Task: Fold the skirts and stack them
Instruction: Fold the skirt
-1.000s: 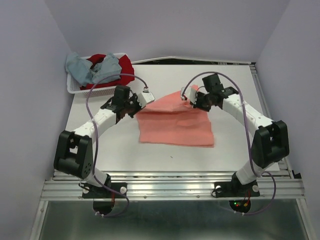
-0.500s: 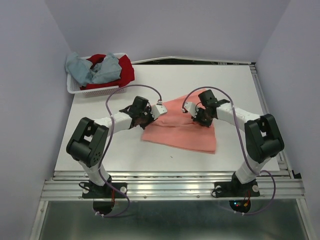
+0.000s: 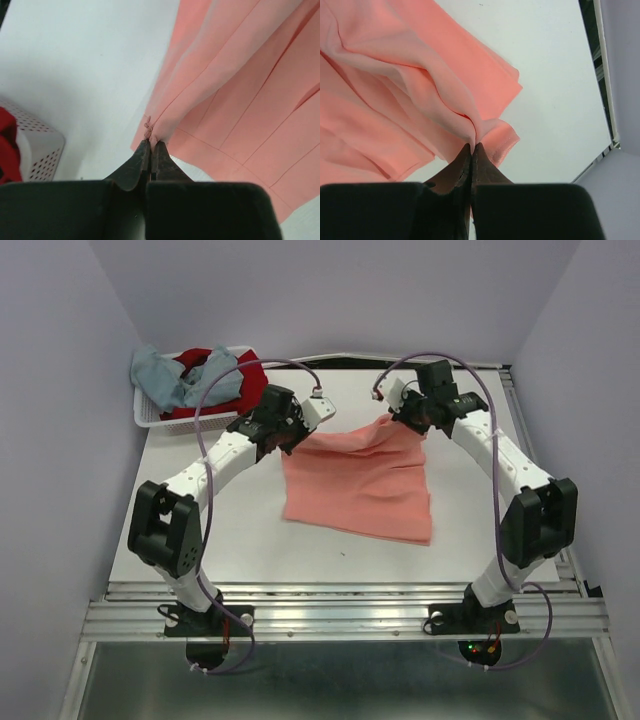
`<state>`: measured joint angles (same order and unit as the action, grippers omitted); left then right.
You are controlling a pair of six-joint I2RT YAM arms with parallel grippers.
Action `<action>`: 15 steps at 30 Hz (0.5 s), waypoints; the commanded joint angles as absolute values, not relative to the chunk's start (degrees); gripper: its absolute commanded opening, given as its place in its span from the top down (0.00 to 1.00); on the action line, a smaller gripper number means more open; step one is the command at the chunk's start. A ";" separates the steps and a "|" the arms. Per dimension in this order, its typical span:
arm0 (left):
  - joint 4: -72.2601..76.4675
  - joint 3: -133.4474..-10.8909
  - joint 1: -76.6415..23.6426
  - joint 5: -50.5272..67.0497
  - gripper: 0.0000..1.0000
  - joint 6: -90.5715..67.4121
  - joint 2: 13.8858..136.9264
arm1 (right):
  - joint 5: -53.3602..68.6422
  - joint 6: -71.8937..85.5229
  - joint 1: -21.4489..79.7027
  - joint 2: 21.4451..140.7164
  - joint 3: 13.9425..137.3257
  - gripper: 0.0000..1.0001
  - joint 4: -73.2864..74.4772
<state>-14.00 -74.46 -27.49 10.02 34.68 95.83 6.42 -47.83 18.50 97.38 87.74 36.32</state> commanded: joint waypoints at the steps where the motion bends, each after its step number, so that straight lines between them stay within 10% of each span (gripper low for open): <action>1: -20.55 -78.13 -27.42 11.42 1.00 35.86 89.22 | 7.64 -50.18 18.19 91.85 91.49 0.99 44.71; 15: -20.92 -53.54 -32.86 17.75 1.00 42.37 81.20 | 11.95 -54.58 18.19 72.69 52.88 0.99 40.89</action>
<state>-20.84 -58.57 -30.96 15.81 41.54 79.44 11.60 -53.10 18.41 73.95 62.89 44.51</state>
